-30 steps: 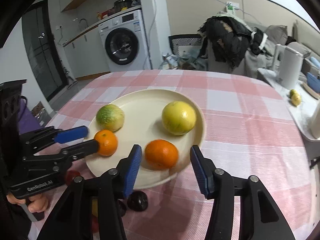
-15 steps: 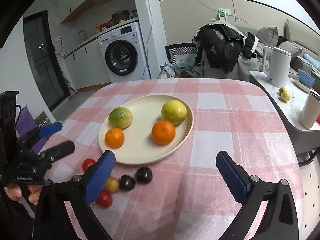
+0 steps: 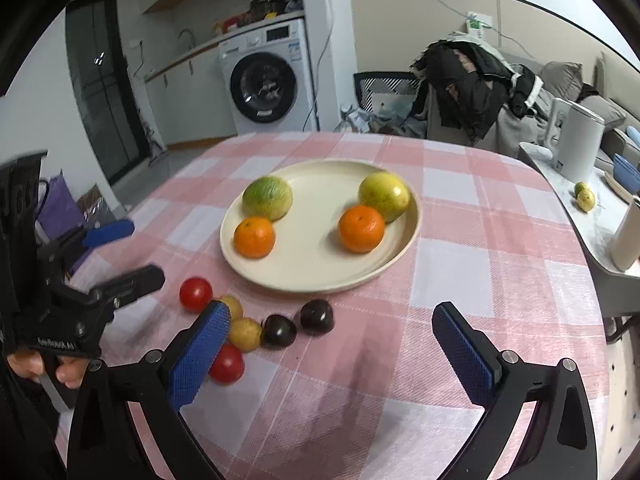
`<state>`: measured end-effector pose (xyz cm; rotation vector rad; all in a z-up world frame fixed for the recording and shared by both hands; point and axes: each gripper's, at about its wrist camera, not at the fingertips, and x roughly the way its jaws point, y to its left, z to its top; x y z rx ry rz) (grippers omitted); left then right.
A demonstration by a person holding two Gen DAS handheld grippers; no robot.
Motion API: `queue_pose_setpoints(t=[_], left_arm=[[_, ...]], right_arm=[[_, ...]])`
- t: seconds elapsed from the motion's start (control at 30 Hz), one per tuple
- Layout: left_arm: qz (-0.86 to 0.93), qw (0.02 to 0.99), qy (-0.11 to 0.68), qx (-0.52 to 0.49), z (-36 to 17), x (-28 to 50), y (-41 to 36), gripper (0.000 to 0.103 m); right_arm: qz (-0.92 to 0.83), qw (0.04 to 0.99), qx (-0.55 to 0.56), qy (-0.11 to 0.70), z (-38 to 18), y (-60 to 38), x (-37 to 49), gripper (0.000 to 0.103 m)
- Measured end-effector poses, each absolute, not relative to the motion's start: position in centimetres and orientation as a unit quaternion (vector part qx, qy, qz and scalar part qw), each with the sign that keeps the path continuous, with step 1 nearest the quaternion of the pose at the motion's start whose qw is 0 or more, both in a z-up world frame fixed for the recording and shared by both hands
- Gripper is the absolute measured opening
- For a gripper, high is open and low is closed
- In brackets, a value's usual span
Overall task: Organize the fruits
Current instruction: 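Pull both tools back from the plate, then move the right tool toward a red tomato beside the plums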
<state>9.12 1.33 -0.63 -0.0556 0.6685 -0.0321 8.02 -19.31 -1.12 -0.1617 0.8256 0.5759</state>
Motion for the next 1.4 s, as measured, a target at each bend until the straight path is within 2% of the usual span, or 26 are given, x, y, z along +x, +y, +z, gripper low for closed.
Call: queue_pose_setpoints(t=[0.23,0.93,1.4], left_arm=[[-0.015,0.942,0.334,-0.026,-1.1,9.5,1.3,0.102],[-0.018,0.937,0.347,-0.026,-2.2,10.3,1.1,0.102],[-0.017,0.936,0.352,-0.020,-2.5,10.5,1.1,0.102]], right_arm=[[0.285,0.856,-0.116,0.415,-2.5,-17.6,7.4,0.103],[0.305,0.834,-0.133,0.441,-4.5,-14.5,6.2,0.103],[0.273,0.827,-0.146,0.470,-5.3,-15.9,7.5,0.103]])
